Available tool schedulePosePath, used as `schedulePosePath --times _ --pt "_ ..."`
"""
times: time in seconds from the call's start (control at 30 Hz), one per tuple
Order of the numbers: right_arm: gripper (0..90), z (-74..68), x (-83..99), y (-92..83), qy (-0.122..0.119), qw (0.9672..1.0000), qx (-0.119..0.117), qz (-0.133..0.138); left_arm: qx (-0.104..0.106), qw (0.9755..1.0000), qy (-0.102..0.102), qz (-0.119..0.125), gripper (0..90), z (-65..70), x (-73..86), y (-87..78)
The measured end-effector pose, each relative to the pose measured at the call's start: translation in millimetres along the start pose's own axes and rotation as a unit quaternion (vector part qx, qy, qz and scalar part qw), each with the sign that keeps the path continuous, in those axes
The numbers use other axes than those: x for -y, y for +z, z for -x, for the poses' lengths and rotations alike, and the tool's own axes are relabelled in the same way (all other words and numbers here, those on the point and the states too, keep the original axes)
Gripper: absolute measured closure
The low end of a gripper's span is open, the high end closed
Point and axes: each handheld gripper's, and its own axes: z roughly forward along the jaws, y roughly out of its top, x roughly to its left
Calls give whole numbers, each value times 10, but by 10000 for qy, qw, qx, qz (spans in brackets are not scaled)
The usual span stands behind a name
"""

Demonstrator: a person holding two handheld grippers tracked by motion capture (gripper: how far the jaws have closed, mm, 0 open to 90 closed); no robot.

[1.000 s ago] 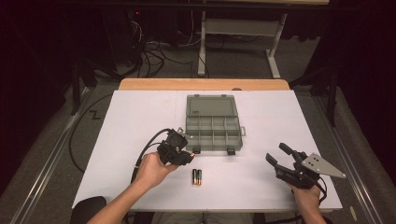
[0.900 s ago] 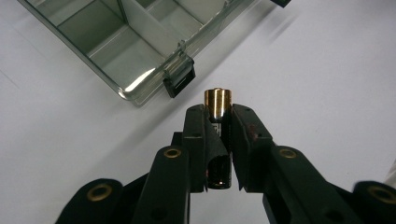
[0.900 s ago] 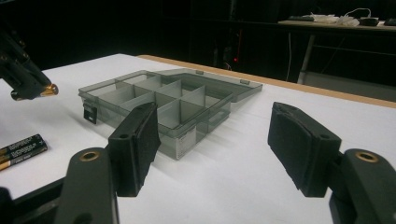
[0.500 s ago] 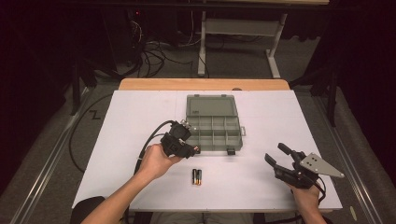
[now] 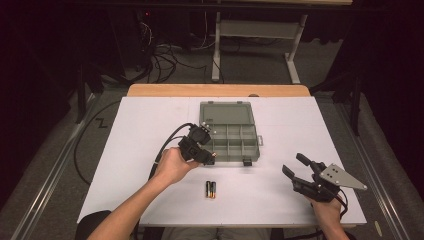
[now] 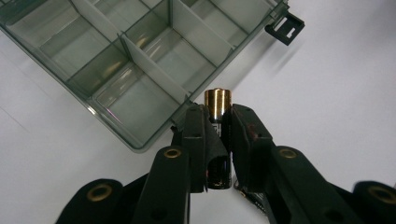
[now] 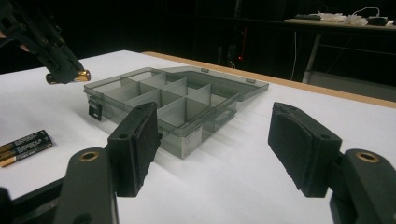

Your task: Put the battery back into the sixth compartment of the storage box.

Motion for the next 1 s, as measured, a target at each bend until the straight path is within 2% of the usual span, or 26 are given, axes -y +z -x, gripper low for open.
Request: schedulePosePath --times 0.1,0.37,0.63,1.0 --pt "351 -4 -2 4 -8 10000 -44 -2 7 10000 -18 -8 757 -11 -38 13" --pt "351 -8 -4 3 -21 10000 -55 11 -159 9998 8 -91 756 -36 -199 62" --pt "352 -8 -7 -3 -18 10000 -55 35 -141 9998 -7 -129 757 -56 -355 144" --pt "352 -6 -8 -1 -28 10000 -59 37 -236 9995 -22 -208 756 -77 -518 276"
